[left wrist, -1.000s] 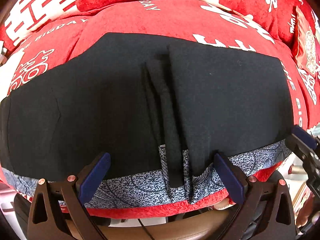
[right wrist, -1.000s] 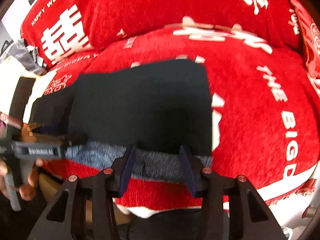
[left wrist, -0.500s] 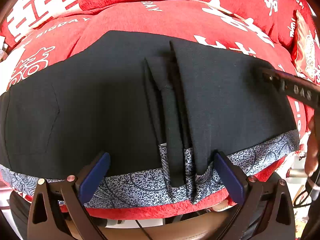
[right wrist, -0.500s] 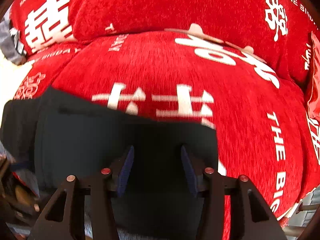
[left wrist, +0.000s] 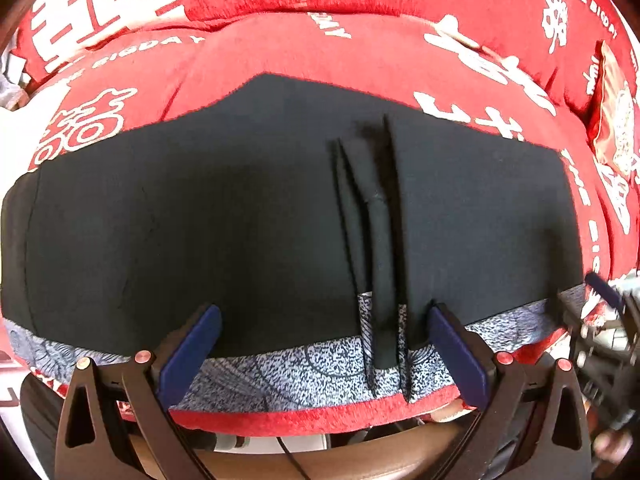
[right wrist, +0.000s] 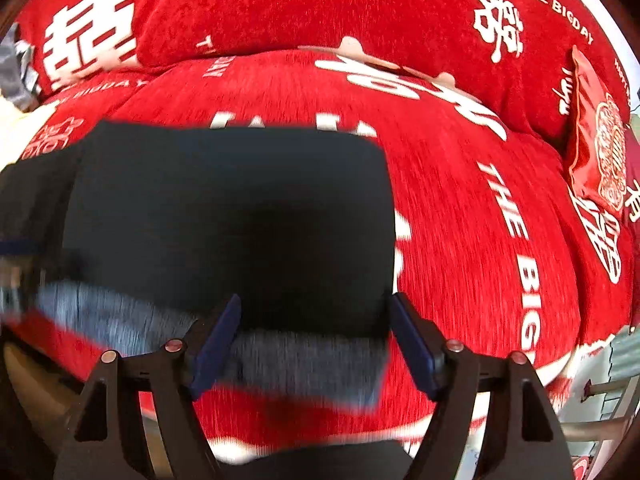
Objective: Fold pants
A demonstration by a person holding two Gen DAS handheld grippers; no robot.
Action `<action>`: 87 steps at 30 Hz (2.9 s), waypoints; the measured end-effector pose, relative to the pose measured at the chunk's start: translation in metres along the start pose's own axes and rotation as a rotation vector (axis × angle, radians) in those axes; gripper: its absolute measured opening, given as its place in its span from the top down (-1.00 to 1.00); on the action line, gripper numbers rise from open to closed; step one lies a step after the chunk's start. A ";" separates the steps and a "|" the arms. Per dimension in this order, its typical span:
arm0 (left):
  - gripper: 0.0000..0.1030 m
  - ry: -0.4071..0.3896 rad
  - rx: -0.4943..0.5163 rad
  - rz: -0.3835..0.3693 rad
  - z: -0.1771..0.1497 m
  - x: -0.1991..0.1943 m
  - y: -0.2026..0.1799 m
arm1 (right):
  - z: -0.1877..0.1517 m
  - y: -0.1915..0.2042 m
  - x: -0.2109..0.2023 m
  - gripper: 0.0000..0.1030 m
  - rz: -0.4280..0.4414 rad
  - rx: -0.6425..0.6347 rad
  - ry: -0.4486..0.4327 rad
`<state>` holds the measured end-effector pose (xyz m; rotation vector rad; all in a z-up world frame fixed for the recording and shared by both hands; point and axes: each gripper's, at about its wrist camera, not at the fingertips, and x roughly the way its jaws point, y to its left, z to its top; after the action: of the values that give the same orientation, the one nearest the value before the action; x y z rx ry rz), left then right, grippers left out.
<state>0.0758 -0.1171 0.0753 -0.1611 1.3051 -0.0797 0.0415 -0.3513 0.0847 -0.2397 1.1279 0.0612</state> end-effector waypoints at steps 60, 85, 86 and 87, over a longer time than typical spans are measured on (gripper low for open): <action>-1.00 -0.078 -0.261 0.248 -0.048 -0.023 0.222 | 0.082 0.251 0.027 -0.78 0.265 -0.474 -0.015; -1.00 -0.100 -0.278 -0.006 -0.090 -0.042 0.312 | 0.154 0.404 0.066 -0.45 0.696 -0.966 0.360; -1.00 -0.103 -0.262 -0.007 -0.087 -0.041 0.312 | 0.153 0.402 0.059 -0.15 0.688 -0.980 0.345; -1.00 -0.112 -0.240 -0.005 -0.085 -0.043 0.312 | 0.150 0.396 0.050 0.01 0.663 -1.005 0.302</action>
<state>-0.0274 0.1904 0.0443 -0.3685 1.1996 0.0814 0.1287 0.0638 0.0377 -0.7723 1.3618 1.2310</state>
